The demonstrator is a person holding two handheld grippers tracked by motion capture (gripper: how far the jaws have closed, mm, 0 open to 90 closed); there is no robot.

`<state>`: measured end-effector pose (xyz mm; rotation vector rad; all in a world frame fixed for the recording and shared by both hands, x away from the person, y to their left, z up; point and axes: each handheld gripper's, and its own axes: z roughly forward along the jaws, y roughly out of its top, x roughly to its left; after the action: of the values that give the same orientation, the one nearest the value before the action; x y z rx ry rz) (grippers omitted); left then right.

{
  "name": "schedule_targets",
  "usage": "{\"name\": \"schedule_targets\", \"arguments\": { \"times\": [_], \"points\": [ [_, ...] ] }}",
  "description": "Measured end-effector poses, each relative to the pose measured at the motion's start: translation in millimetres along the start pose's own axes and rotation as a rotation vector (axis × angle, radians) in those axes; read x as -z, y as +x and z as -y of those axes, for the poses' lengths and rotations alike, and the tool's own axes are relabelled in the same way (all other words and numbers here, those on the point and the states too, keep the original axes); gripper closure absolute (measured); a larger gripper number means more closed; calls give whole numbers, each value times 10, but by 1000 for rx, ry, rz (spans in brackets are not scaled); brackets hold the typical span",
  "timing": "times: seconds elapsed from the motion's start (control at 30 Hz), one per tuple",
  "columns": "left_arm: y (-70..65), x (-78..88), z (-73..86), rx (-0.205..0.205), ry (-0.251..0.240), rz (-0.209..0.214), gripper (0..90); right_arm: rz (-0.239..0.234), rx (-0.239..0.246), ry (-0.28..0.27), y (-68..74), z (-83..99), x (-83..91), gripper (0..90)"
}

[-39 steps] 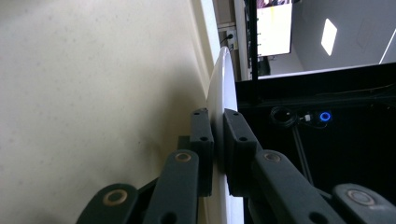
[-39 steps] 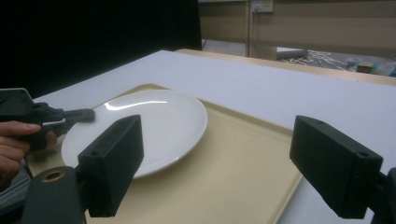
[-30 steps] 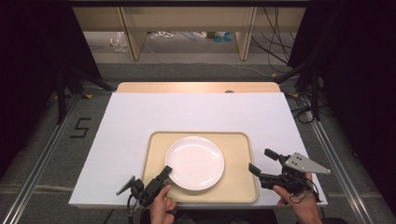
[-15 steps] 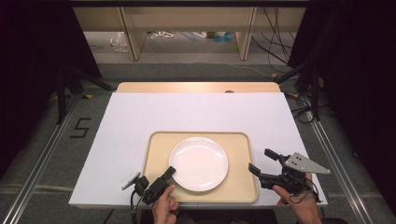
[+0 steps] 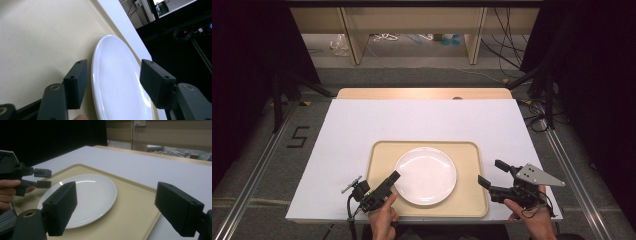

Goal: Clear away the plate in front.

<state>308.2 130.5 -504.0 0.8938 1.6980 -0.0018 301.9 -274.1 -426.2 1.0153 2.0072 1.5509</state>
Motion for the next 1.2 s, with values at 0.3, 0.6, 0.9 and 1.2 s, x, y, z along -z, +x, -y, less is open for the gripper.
{"name": "schedule_targets", "arguments": {
  "times": [0.3,0.6,0.9,1.2],
  "points": [
    [-5,10,-41,-39,16,-2,272,5,13,-7,-8,5,-11,187],
    [-124,43,-66,-174,-21,-32,203,-9,13,-5,0,11,-24,185],
    [-188,58,-85,-297,-17,-16,155,-8,2,7,4,10,-23,184],
    [-242,130,-110,-453,5,36,148,-18,16,-11,-9,12,-31,183]
  ]
}}
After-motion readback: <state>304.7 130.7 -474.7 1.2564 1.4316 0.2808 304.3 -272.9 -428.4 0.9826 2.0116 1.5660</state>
